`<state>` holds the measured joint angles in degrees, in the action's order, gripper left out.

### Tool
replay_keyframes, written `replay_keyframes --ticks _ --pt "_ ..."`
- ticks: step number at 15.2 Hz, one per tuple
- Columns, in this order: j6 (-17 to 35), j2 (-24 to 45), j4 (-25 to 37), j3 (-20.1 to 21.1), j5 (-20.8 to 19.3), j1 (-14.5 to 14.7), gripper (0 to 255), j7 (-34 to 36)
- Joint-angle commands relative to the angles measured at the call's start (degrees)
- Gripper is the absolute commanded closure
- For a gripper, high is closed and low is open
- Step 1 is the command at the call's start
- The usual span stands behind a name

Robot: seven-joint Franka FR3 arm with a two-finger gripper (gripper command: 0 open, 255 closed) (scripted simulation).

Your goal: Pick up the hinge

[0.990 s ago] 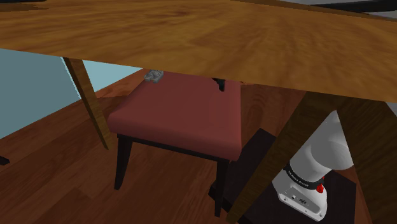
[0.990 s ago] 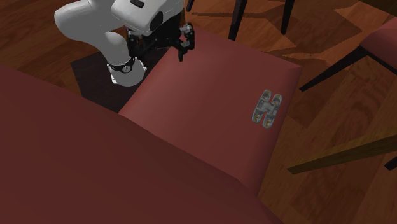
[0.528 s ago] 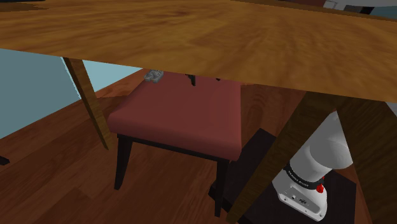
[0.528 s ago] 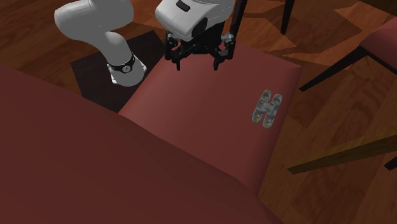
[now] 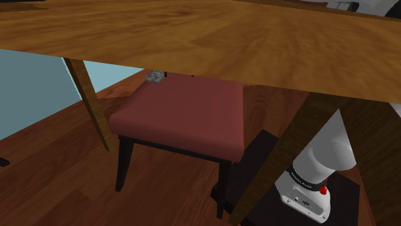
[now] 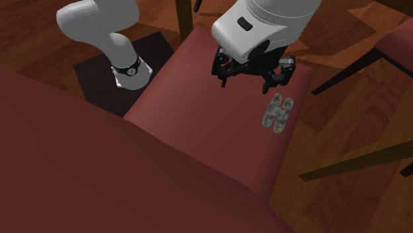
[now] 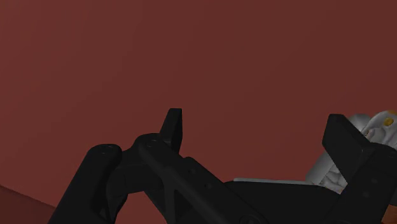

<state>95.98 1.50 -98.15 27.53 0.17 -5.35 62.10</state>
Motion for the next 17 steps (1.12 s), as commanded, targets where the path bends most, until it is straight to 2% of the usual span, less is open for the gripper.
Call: replay_keyframes --ticks 1,6,7,14,16,17 --pt "-0.5 5.1 5.8 0.6 -2.0 0.8 0 5.1" --pt "-3.6 17.6 22.3 -0.1 -7.2 4.5 0 15.6" --pt "-3.8 18.2 23.2 -0.3 -7.4 4.8 0 15.9" --pt "2.5 17.2 16.0 -0.5 -7.0 4.0 0 15.8" --pt "2.6 17.2 16.0 -0.5 -7.0 4.0 0 15.8" --pt "2.5 17.2 16.0 -0.5 -7.0 4.0 255 15.8"
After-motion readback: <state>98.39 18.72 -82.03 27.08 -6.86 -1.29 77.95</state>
